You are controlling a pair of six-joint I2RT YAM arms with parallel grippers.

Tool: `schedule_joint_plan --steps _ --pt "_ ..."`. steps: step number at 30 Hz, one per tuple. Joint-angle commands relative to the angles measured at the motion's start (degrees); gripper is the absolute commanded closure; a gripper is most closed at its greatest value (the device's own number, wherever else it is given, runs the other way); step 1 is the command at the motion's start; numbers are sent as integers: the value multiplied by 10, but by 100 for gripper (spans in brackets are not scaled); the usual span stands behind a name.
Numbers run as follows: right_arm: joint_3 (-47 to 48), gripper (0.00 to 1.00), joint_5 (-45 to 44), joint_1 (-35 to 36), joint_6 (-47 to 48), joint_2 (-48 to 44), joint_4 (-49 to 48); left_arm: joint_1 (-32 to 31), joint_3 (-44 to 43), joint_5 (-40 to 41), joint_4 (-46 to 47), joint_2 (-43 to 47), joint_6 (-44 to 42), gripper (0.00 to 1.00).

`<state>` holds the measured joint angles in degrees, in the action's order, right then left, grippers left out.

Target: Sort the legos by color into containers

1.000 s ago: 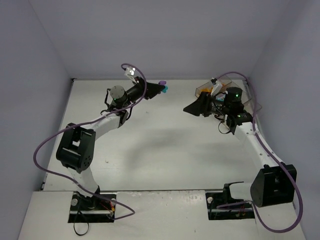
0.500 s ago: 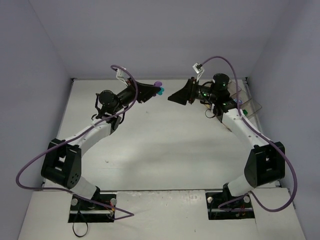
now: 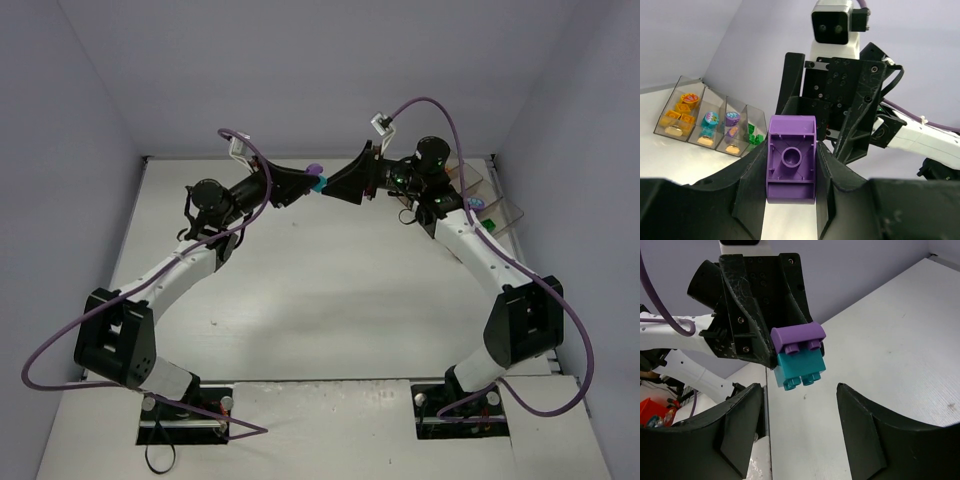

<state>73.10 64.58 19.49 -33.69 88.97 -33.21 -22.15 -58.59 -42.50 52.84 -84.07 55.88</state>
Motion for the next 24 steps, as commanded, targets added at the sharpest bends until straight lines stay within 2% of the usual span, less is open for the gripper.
schedule_joint_plan --steps 1,16,19,20,22,24 --pt "28 42 16 10 -3 1 -62 -1 -19 -14 34 37 -15 89" --pt "34 46 21 36 -8 2 -87 -5 -10 -31 31 47 -11 89" --pt "30 59 25 36 -8 0 -90 -5 -8 -34 31 47 -11 89" --pt "28 70 25 36 -8 -2 -91 -5 -8 -34 31 49 -11 89" --pt "23 84 27 36 -8 -4 -95 -5 -8 -39 31 48 -10 89" --pt "17 90 27 36 -7 -5 -99 -5 -8 -43 32 47 -9 89"
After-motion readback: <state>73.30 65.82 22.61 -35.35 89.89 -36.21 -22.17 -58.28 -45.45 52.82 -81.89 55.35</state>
